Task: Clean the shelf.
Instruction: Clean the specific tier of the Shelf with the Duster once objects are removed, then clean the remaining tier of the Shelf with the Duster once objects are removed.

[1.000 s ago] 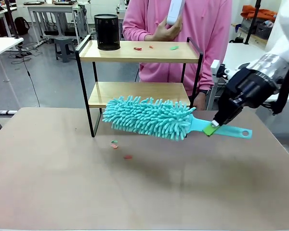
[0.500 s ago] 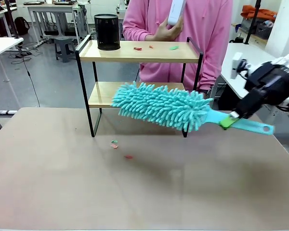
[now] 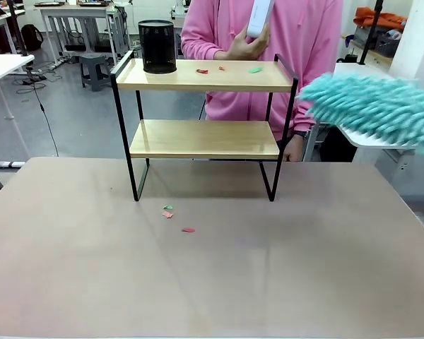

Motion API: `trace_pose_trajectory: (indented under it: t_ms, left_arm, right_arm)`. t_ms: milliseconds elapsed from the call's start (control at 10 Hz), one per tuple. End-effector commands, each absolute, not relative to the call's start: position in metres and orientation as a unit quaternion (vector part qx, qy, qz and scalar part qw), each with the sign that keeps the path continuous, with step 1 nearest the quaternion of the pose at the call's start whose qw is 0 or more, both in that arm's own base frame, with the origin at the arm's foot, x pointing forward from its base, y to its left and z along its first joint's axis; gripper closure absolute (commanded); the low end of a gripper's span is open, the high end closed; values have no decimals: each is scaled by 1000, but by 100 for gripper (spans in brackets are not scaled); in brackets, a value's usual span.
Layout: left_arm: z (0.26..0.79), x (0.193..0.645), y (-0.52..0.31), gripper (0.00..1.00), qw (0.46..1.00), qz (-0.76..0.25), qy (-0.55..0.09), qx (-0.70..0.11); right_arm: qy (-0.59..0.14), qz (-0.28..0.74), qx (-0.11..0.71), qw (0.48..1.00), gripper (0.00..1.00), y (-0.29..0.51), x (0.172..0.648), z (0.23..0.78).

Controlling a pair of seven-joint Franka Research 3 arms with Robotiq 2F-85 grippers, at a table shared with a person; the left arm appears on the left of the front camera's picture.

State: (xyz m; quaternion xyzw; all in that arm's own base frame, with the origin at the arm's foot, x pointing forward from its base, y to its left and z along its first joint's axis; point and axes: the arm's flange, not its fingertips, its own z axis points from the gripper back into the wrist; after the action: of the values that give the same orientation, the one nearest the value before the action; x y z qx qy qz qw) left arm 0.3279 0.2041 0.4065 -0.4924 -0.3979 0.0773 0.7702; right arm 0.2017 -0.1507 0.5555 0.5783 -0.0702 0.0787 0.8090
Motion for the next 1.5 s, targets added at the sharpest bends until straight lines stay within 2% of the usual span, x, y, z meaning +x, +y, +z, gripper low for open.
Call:
trace_pose_trajectory:
  t_ms: [0, 200, 300, 1400]
  left_arm:
    - [404, 328, 200, 0, 763, 72, -411, -494]
    - [404, 328, 200, 0, 763, 72, -411, -494]
    - [404, 328, 200, 0, 763, 72, -411, -494]
    - [404, 328, 200, 0, 763, 72, -411, -494]
  right_arm:
    - [-137, -38, 585, 798, 87, -170, 181, 536]
    - [-158, -132, 538, 817, 87, -175, 187, 504]
    - [-135, -38, 574, 807, 87, -195, 169, 535]
    - [-135, -38, 574, 807, 87, -195, 169, 535]
